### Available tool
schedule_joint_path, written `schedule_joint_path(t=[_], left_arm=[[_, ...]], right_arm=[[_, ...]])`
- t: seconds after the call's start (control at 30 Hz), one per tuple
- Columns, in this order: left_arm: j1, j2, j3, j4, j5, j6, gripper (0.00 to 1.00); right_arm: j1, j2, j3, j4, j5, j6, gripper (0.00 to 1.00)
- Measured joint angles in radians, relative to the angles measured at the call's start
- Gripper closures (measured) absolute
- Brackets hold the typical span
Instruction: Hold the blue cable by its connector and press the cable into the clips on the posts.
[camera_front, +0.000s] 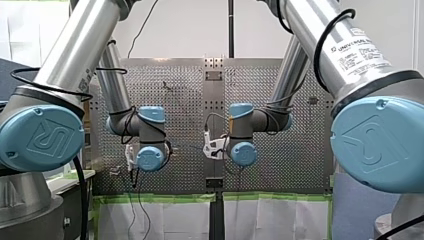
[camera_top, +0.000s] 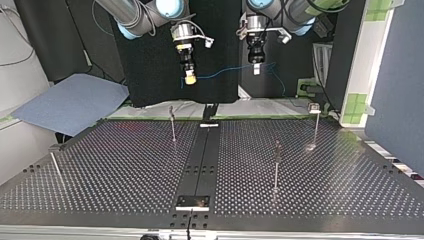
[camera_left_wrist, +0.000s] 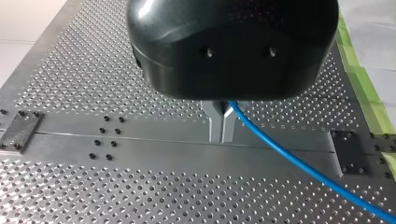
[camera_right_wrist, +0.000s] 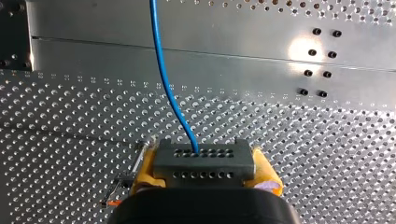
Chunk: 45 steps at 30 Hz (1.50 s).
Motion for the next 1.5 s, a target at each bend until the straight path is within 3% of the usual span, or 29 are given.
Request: schedule_joint_path(t=[0.4, 0.83, 1.0, 1.13, 1.3, 1.5], left_arm=[[0.011, -0.082, -0.001, -0.028, 0.0, 0.02, 0.98], [0.011, -0.089, -0.001, -0.028, 0.0, 0.021, 0.98], [0.011, -0.09, -0.001, -0.028, 0.0, 0.021, 0.98], [0.011, -0.09, -0.001, -0.028, 0.0, 0.021, 0.98], [0.011, -0.09, -0.001, -0.028, 0.0, 0.021, 0.98], [0.011, -0.09, -0.001, -0.028, 0.0, 0.021, 0.98]], right_arm=[[0.0, 0.0, 0.0, 0.001, -0.001, 0.0, 1.0], [0.001, 0.001, -0.001, 0.002, 0.0, -0.001, 1.0], [0.028, 0.033, -0.026, 0.034, 0.019, -0.033, 1.0], [0.036, 0.068, -0.032, 0.069, 0.024, -0.059, 1.0], [0.038, 0.111, -0.034, 0.119, 0.025, -0.067, 1.0], [0.038, 0.122, -0.034, 0.144, 0.025, -0.067, 1.0]])
